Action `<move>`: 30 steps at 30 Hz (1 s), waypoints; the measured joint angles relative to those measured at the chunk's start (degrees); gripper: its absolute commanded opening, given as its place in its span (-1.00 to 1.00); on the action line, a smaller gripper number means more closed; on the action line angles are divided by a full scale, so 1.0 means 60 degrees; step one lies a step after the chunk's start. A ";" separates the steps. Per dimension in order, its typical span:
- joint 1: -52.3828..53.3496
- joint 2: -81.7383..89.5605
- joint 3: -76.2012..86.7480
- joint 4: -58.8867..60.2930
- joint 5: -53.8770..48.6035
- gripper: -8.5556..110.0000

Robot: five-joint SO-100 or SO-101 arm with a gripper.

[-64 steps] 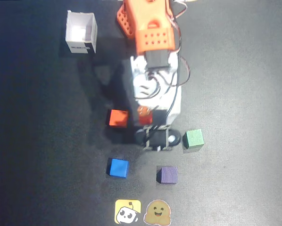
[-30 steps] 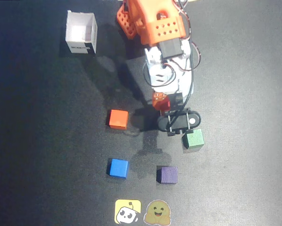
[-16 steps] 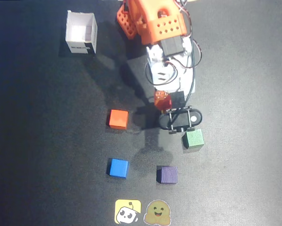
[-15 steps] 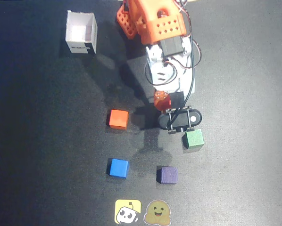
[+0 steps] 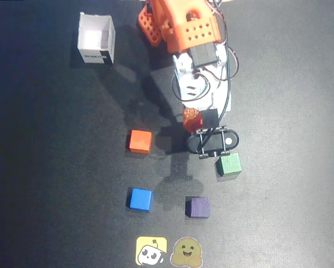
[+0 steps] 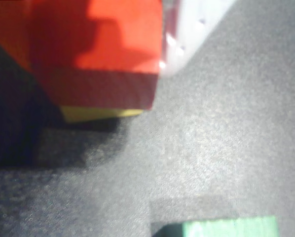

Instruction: Put the red cube on top of the yellow cube.

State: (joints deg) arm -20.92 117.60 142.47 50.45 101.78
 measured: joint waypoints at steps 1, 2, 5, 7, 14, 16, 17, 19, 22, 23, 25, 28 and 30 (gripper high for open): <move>0.0000 0.0044 0.0015 0.0000 0.0029 -0.67; 0.0000 0.0044 0.0015 0.0000 0.0073 -0.67; 0.0000 0.0059 0.0015 0.0000 0.0220 -0.64; 0.0000 0.0059 0.0015 0.0000 0.0264 -0.62; 0.0000 0.0117 0.0044 0.0000 0.0278 -0.61; 0.0000 0.0132 0.0044 0.0000 0.0278 -0.52; 0.0000 0.0132 0.0044 0.0000 0.0278 -0.52; 0.0000 0.0132 0.0044 0.0000 0.0278 -0.52; 0.0000 0.0146 0.0044 0.0000 0.0352 -0.52; 0.0000 0.0146 0.0044 0.0000 0.0381 -0.52; 0.0000 0.0146 0.0044 0.0000 0.0454 -0.52; 0.0000 0.0234 0.0044 0.0000 0.0557 -0.52; 0.0000 0.0249 0.0044 0.0000 0.0659 -0.52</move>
State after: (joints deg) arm -20.92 119.09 142.73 50.45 105.73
